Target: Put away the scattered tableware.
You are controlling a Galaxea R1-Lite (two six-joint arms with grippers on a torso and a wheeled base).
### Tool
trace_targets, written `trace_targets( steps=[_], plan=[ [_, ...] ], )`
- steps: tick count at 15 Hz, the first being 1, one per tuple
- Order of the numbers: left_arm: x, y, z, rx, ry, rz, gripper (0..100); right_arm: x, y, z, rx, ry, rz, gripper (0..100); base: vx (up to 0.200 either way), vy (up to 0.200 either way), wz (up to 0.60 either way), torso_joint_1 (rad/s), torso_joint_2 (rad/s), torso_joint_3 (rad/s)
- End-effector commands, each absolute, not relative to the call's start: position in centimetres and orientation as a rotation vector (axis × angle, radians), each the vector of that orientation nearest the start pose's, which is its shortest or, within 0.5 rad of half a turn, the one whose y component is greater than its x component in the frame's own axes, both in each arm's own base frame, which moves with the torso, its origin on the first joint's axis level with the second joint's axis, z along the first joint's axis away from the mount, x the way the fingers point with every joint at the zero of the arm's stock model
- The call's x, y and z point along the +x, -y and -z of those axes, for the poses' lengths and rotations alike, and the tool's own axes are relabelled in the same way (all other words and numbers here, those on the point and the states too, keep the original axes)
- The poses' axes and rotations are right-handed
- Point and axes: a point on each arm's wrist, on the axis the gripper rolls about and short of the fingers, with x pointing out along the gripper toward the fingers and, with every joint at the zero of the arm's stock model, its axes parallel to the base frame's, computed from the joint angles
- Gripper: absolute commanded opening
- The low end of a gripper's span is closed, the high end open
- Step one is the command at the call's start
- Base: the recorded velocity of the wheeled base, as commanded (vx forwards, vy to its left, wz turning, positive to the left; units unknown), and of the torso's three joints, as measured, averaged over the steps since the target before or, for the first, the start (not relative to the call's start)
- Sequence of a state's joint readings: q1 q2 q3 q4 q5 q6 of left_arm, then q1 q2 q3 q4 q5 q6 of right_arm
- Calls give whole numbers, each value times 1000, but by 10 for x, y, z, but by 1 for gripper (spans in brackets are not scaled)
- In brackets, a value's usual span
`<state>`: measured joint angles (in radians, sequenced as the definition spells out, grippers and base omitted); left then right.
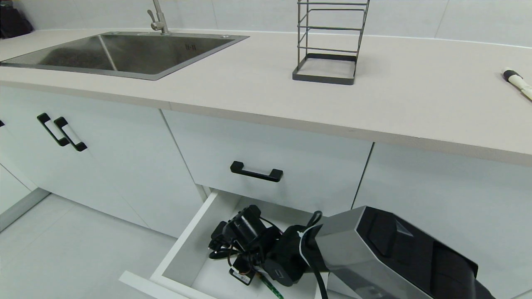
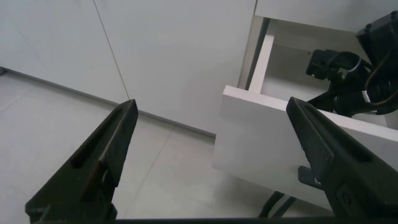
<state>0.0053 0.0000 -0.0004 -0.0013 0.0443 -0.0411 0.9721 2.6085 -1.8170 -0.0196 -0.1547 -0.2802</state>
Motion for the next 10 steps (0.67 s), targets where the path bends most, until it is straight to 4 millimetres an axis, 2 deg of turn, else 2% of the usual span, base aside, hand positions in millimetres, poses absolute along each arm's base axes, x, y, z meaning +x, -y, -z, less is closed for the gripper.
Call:
trace_targets(
  steps=[1, 10],
  plan=[
    [-23, -1, -76, -41, 3, -51, 100, 290, -418, -7, -683, -568, -873, 0, 0, 0, 0, 0, 0, 0],
    [-23, -1, -76, -41, 3, -51, 100, 292, -417, 2, -690, -582, -871, 0, 0, 0, 0, 0, 0, 0]
  ],
)
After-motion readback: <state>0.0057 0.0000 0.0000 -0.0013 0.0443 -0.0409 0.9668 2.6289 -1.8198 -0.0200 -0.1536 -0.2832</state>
